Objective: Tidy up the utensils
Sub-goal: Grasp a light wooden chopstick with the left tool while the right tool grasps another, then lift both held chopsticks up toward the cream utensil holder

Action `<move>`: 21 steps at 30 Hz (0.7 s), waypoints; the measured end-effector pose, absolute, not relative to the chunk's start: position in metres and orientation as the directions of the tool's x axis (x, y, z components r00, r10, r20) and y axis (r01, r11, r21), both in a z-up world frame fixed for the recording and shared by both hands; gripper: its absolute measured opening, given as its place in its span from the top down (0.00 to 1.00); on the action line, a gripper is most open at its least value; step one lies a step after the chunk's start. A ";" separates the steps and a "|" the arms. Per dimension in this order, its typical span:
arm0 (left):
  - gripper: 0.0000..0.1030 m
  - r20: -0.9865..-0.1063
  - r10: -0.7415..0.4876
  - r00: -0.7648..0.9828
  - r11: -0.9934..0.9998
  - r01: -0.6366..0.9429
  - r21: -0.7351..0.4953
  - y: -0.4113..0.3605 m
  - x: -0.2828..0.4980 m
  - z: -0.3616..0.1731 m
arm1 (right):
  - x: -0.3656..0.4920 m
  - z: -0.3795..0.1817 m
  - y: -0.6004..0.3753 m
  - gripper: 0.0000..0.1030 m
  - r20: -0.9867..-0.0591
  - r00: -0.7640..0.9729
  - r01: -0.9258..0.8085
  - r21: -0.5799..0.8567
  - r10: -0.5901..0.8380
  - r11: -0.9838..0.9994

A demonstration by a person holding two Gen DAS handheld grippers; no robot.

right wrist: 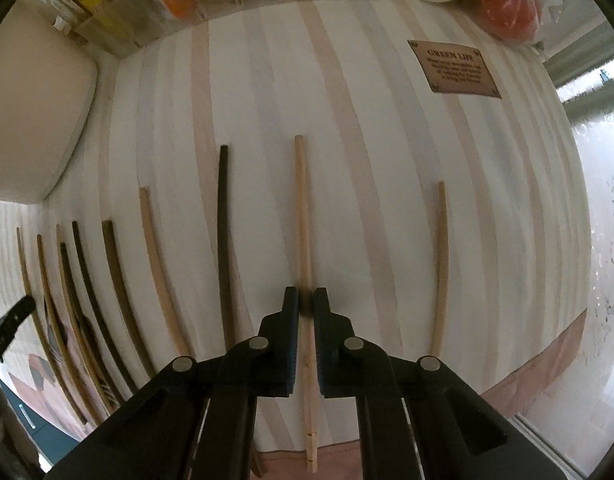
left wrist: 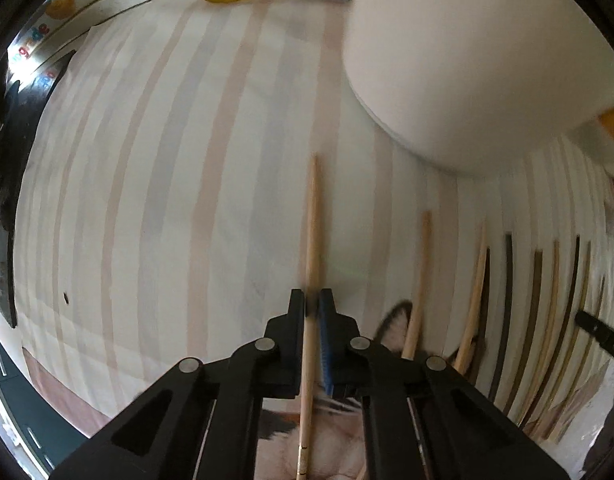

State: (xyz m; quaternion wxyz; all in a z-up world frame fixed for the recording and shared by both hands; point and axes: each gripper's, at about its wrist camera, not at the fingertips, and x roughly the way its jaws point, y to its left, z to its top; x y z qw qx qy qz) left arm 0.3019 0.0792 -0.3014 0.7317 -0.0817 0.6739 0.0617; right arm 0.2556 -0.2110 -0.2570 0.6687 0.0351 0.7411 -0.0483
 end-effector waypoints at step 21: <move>0.95 -0.998 -0.007 0.056 0.993 -0.115 -0.013 0.101 0.288 -0.269 | 0.263 -0.273 -0.177 0.93 -0.988 -0.150 0.022 -0.024 -0.021 0.999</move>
